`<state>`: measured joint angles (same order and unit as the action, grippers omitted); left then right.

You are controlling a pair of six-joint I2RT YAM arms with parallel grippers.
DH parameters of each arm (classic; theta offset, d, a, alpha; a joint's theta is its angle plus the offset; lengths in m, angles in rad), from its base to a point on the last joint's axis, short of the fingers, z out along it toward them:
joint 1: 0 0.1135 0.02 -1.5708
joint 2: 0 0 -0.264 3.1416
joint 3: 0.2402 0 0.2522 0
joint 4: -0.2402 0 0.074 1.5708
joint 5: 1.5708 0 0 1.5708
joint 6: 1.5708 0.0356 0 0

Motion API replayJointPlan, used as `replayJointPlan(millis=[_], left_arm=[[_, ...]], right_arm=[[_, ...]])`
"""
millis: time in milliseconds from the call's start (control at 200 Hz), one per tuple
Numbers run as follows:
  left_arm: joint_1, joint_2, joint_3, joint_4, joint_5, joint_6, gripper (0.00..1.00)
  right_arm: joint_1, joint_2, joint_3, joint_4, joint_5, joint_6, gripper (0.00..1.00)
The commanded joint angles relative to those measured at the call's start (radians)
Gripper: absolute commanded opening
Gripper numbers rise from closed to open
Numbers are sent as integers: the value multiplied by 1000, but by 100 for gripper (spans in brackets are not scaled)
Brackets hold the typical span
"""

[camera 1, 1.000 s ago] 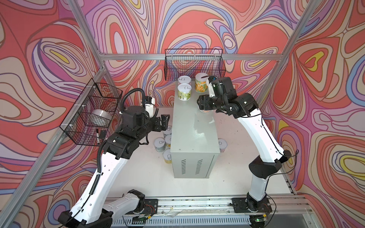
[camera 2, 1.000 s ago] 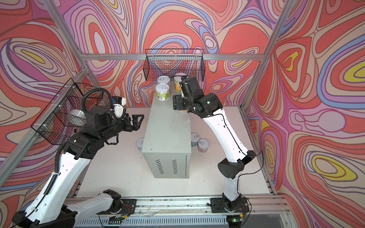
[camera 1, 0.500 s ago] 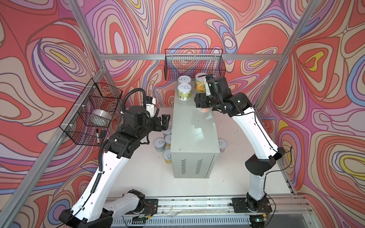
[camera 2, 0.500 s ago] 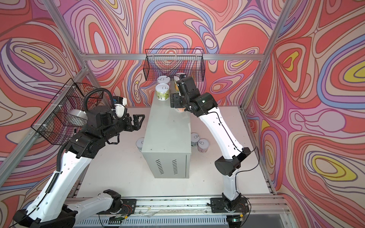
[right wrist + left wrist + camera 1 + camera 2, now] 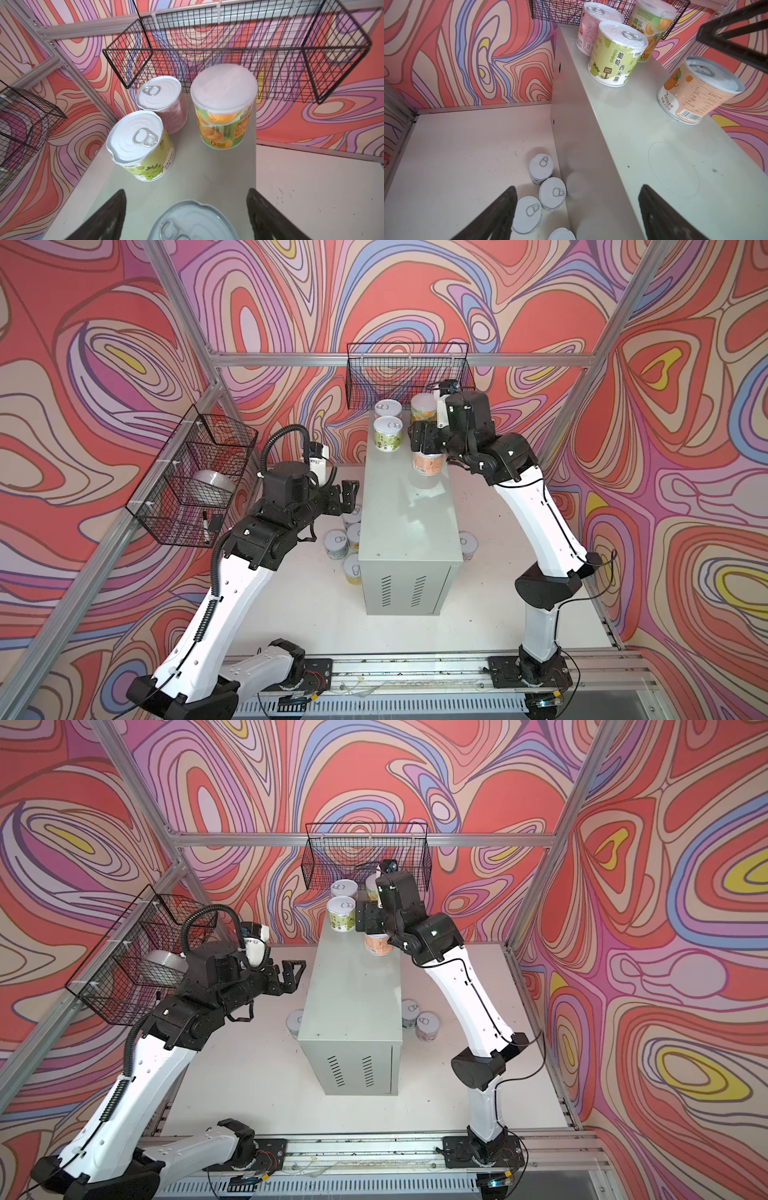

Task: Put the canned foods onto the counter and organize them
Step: 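Lower the orange can onto the cabinet top nearer the robot and release, then regrasp the orange can with the right gripper and slide it toward the other cans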

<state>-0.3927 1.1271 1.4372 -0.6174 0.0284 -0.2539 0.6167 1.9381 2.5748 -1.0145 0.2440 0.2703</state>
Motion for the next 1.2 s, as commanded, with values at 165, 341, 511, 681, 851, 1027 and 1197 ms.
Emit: replayJointPlan(millis=[165,341,511,681,851,1027,1197], left_arm=[[3,-75,-63,3,-19,8,92],[3,-113,-110,-20,-5,9,92],[3,-136,-152,-19,9,-4,92],[3,-149,-204,9,8,-14,92],[4,-129,-200,19,4,-4,92],[3,-106,-187,20,5,10,92],[6,-90,-187,26,4,12,92]], right_arm=[[10,-276,-235,105,2,-6,69],[43,-424,-466,125,3,19,62],[49,-503,-648,174,-15,62,62],[49,-508,-742,234,-29,78,63],[50,-466,-780,276,-56,90,64],[46,-421,-768,294,-38,94,65],[20,-356,-725,280,-30,107,65]])
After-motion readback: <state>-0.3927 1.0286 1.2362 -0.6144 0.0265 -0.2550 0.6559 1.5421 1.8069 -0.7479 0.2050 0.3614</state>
